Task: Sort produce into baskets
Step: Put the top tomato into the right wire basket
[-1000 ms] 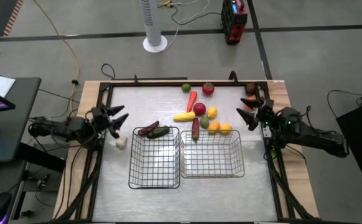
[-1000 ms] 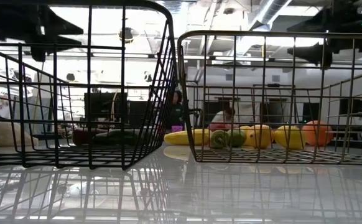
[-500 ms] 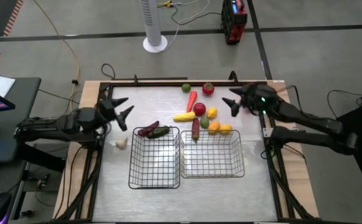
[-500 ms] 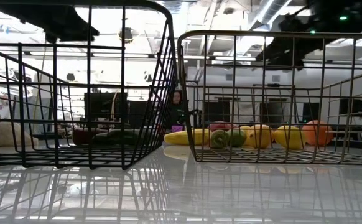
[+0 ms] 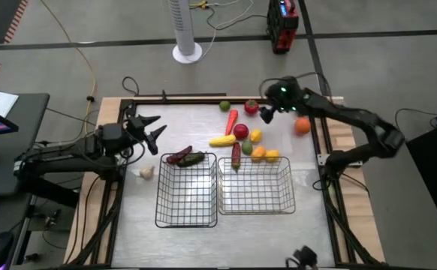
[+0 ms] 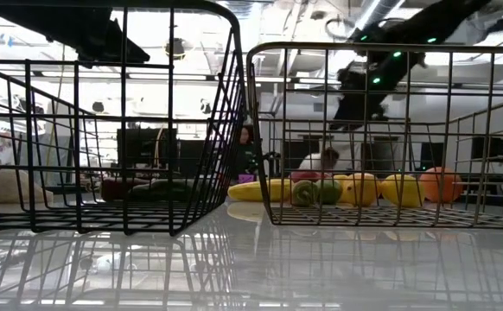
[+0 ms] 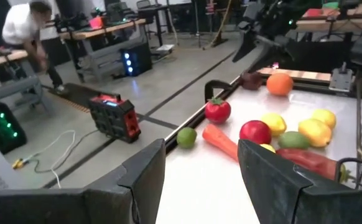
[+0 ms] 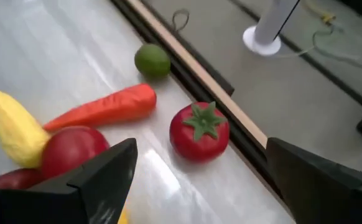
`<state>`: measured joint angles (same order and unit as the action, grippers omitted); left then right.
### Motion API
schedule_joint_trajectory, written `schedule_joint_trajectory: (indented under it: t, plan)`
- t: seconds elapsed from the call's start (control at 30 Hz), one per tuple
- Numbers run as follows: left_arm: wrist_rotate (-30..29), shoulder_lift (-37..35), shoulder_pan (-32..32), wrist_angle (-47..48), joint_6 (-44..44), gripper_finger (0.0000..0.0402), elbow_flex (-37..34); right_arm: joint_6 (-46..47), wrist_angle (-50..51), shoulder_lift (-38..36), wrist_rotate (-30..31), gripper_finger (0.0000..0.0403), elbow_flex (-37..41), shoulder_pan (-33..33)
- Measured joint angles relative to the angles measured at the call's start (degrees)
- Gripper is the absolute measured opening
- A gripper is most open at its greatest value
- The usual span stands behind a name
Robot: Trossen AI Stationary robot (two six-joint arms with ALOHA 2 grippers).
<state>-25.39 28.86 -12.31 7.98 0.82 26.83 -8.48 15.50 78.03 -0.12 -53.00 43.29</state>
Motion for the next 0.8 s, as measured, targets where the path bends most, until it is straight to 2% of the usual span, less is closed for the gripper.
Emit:
schedule_joint_trajectory:
  t: [0.17,0.33,0.6,0.8]
  plan:
    - [-0.37,0.00,-0.27,2.62,-2.26,0.0195,0.00,-1.47,4.03,9.69,0.02,0.0398,-8.30,0.00]
    - [-0.58,0.00,-0.25,5.02,-3.21,0.0207,0.00,-2.11,4.58,15.36,0.03,0.0399,-13.14,0.00]
    - [-5.95,-0.02,-0.24,5.18,-2.92,0.0233,0.00,-1.65,1.06,21.39,0.46,0.0399,-14.02,-0.13]
    - [-5.92,-0.02,-0.23,5.55,-2.77,0.0248,0.00,-1.64,0.41,24.83,0.42,0.0399,-14.02,-0.10]
